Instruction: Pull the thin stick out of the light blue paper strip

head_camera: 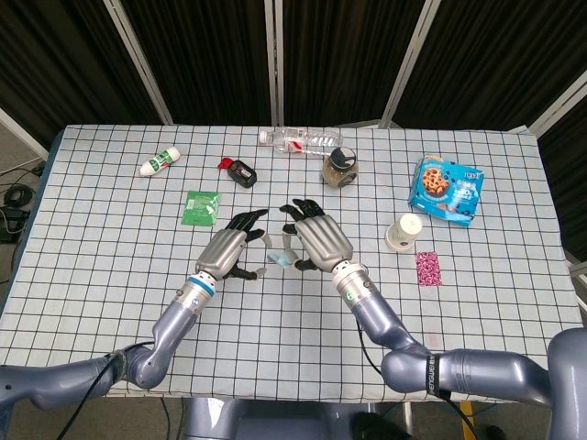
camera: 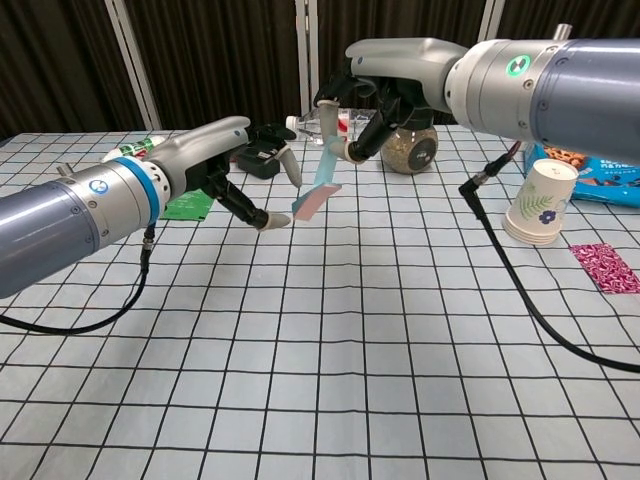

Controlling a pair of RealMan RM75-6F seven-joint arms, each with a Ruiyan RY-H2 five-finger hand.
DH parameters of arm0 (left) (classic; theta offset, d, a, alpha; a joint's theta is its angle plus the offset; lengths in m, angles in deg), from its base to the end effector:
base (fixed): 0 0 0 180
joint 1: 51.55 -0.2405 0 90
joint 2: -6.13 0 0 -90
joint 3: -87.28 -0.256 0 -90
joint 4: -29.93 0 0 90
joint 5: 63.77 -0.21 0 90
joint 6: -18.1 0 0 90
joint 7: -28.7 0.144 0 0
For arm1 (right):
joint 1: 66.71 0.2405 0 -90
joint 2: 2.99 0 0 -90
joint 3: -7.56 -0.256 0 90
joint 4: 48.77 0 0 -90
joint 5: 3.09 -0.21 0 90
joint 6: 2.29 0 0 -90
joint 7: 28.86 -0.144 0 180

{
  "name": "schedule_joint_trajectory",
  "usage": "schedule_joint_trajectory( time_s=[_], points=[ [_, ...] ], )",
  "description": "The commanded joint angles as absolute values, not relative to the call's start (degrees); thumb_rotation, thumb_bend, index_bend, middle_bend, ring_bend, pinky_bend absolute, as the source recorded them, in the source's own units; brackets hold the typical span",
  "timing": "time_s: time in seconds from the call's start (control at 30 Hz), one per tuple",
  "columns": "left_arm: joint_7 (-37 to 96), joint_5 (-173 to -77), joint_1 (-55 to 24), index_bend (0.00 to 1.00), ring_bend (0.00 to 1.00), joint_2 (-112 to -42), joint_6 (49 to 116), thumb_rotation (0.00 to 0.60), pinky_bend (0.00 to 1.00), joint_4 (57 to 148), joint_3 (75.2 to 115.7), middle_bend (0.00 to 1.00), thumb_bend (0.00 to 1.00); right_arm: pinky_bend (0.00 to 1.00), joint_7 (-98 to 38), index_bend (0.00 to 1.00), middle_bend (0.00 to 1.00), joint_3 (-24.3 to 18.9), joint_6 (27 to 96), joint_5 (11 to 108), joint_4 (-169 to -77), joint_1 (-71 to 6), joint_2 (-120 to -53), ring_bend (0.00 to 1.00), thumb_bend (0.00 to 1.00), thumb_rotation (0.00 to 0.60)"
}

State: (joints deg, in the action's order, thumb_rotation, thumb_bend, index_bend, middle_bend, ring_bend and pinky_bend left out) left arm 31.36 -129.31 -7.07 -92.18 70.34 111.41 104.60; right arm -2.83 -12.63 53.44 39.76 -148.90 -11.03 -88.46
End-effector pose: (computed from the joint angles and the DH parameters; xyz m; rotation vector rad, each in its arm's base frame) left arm -0.0903 0.3475 -0.0511 -1.7653 -1.3233 -1.2655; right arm -0.0260 -0.3576 0.0088 1.8471 -1.1325 1.1395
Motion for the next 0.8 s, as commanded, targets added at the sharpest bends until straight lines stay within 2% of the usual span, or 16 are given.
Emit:
schedule_joint_trajectory(
  time_s=[0.03, 0.23, 0.8],
  points=[
    [32.43, -128.73, -6.64, 0.43, 0.00, -92.77, 70.78, 0.600, 0.00, 111.33, 104.44, 0.00, 0.28, 0.00, -2.60, 0.79, 0.14, -12.31, 53.83, 39.74, -149.37, -10.77, -88.19, 0.00, 0.43, 0.600],
    [33.56, -127.57, -6.34, 0.52, 0.00, -93.56, 71.54, 0.600, 0.00, 111.55, 104.38, 0.00, 0.28, 0.00, -2.80, 0.79, 0.14, -11.85, 54.52, 39.50, -149.55, -10.49, -88.15, 0.00, 0.43, 0.600],
    [35.82, -125.46, -5.56, 0.53, 0.00, -94.71, 72.99, 0.600, 0.00, 112.63, 104.39, 0.00, 0.32, 0.00, -4.71, 0.79, 0.15, -10.85, 54.78, 40.57, -150.01, -10.25, -87.61, 0.00, 0.43, 0.600]
  ],
)
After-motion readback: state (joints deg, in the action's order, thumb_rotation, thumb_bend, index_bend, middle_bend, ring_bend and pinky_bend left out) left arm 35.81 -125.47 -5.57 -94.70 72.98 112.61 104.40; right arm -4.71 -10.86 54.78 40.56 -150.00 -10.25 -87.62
